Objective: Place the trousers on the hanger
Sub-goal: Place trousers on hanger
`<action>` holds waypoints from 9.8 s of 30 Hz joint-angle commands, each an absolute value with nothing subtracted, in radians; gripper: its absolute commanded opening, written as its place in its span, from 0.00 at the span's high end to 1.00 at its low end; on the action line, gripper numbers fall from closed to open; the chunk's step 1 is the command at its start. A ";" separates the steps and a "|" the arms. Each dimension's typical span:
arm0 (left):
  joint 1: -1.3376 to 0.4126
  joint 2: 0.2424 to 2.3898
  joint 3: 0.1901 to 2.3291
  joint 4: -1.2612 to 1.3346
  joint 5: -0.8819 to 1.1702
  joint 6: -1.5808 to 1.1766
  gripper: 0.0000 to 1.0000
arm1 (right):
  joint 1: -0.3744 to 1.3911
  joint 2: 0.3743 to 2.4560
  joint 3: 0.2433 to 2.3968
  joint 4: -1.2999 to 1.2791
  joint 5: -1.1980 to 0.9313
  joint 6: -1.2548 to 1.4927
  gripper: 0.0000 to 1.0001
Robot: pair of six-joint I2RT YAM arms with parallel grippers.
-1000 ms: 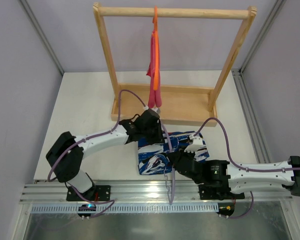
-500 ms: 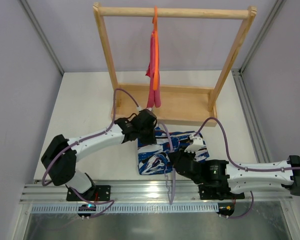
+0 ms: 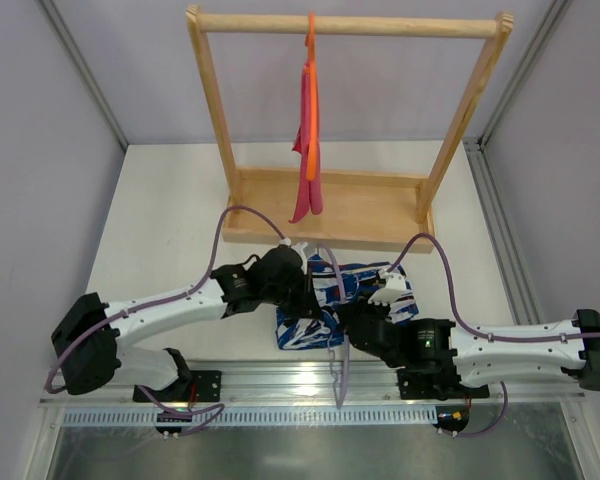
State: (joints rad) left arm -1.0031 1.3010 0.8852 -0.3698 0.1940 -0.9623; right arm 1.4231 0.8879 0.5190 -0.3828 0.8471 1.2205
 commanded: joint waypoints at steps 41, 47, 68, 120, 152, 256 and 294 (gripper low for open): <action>-1.112 1.485 0.746 0.052 0.204 -1.045 1.00 | 1.439 0.931 0.615 -0.356 0.928 1.244 0.96; -1.108 1.419 0.750 0.012 0.138 -1.012 1.00 | 1.448 0.965 0.618 -0.344 0.920 1.259 0.96; -1.023 1.088 0.608 0.112 0.135 -1.015 0.48 | 1.552 0.959 0.601 -0.299 0.974 1.247 0.70; -1.166 1.167 0.654 0.072 -0.155 -1.035 0.45 | 1.654 0.811 0.405 -0.201 0.894 1.238 0.92; -1.166 1.149 0.690 -0.227 -0.278 -1.132 1.00 | 1.495 0.575 0.413 -0.384 0.889 1.215 0.38; -1.120 0.647 0.374 -0.457 -0.540 -1.339 1.00 | 1.350 0.947 0.492 -0.309 0.856 1.186 0.96; -1.120 0.854 0.313 -0.539 -0.814 -1.497 1.00 | 1.215 0.824 0.537 -0.293 0.844 0.960 0.96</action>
